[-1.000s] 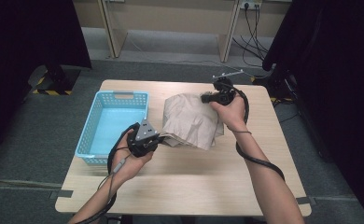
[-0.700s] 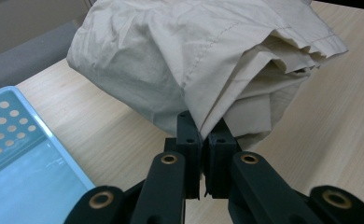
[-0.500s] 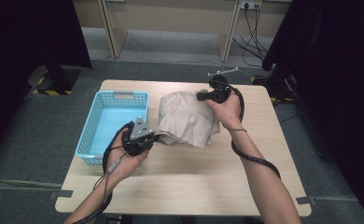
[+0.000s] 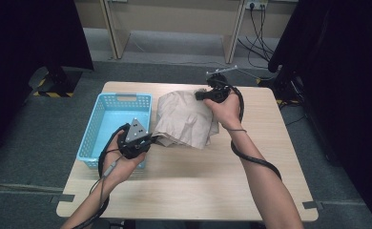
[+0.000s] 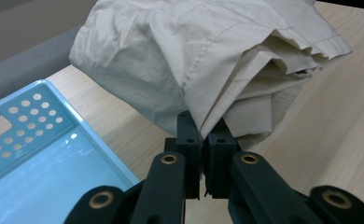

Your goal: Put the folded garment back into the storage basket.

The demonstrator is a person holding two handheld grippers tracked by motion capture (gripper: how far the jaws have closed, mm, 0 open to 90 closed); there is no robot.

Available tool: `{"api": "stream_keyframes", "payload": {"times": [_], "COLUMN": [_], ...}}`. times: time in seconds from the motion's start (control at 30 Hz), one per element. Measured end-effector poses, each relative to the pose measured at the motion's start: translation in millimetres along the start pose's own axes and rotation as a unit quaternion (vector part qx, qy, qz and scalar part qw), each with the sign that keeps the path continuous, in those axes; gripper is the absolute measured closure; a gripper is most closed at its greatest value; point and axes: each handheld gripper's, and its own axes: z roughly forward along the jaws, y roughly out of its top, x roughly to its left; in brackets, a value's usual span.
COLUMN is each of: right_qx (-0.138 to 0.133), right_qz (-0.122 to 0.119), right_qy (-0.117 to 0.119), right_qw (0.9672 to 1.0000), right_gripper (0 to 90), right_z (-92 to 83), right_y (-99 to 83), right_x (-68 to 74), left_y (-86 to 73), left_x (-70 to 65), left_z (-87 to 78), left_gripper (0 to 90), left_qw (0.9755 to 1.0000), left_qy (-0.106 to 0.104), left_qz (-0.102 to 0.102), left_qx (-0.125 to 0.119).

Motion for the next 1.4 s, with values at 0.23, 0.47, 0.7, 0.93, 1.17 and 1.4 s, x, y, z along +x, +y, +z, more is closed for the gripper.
{"api": "stream_keyframes", "payload": {"times": [0.23, 0.47, 0.7, 0.93, 1.17, 1.4], "right_qx": [-0.004, -0.003, -0.008, -0.010, -0.010, -0.009], "right_qz": [-0.002, -0.007, -0.011, -0.012, -0.014, -0.014], "right_qy": [0.004, 0.007, 0.011, 0.014, 0.018, 0.021], "right_qw": [1.0000, 0.9999, 0.9999, 0.9998, 0.9997, 0.9996], "right_gripper": [84.5, 84.5, 84.5, 84.5, 84.5, 84.5], "right_z": [3.2, 5.9, 7.1, 8.9, 12.6, 17.1], "right_y": [5.5, 10.6, 15.6, 19.6, 23.2, 26.2], "right_x": [6.5, 13.1, 18.5, 23.3, 28.0, 32.4], "left_y": [-1.4, -3.5, -3.6, -5.2, -9.5, -12.5], "left_x": [5.7, 9.9, 13.4, 16.9, 20.3, 24.5], "left_z": [-4.7, -9.8, -14.8, -18.8, -21.7, -23.9], "left_gripper": [86.7, 86.7, 86.7, 86.7, 86.7, 86.7], "left_qw": [1.0000, 0.9999, 0.9998, 0.9997, 0.9995, 0.9994], "left_qy": [0.006, 0.012, 0.017, 0.023, 0.027, 0.030], "left_qz": [-0.003, -0.007, -0.004, -0.006, -0.010, -0.013], "left_qx": [-0.003, -0.005, -0.007, -0.009, -0.009, -0.008]}}
